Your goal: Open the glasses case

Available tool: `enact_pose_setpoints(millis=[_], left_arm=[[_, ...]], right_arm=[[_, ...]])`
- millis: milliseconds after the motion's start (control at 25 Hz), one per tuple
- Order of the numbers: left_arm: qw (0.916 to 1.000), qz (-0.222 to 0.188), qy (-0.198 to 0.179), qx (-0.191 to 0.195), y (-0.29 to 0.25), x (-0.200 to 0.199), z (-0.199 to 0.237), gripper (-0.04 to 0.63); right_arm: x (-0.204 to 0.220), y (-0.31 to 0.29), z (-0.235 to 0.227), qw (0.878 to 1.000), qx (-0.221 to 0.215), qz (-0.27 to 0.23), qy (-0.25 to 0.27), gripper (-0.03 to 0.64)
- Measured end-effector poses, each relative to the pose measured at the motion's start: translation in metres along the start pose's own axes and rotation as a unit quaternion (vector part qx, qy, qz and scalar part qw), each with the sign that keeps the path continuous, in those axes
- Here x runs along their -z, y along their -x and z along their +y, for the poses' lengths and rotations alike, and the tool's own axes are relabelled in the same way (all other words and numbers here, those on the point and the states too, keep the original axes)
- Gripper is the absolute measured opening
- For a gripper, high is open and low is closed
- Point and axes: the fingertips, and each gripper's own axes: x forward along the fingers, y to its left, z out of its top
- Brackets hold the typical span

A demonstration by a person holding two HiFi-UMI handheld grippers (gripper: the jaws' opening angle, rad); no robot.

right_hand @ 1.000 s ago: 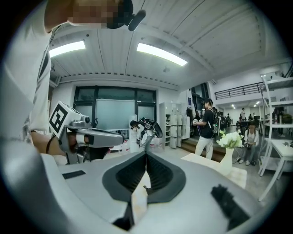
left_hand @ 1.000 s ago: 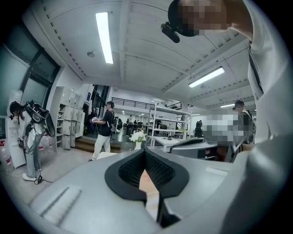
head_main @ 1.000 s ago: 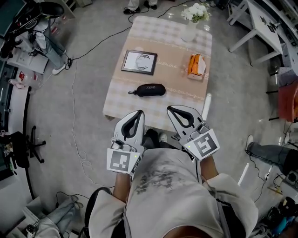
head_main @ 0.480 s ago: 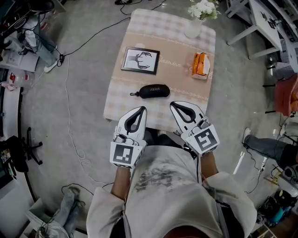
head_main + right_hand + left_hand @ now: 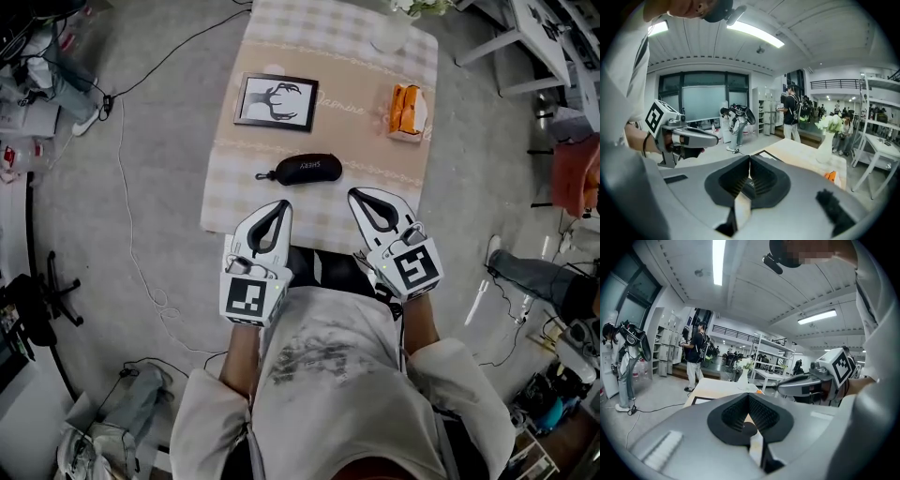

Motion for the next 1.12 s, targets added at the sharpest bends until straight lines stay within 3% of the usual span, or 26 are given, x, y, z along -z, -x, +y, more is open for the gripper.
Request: enact_pose_setpoints(millis=[520,1120], left_arm=[[0.9994,0.018,0.007,-0.03,-0.036,0.034,0.009,0.003],[0.9942,0.067,0.044,-0.073,-0.085,0.1,0.028,0.003]], right_arm=[[0.051,-0.029,-0.039,0.999,-0.021,0.029,-0.01,0.017],[0.122,-0.076,-0.065,0.993,-0.063,0.094,-0.022,0.018]])
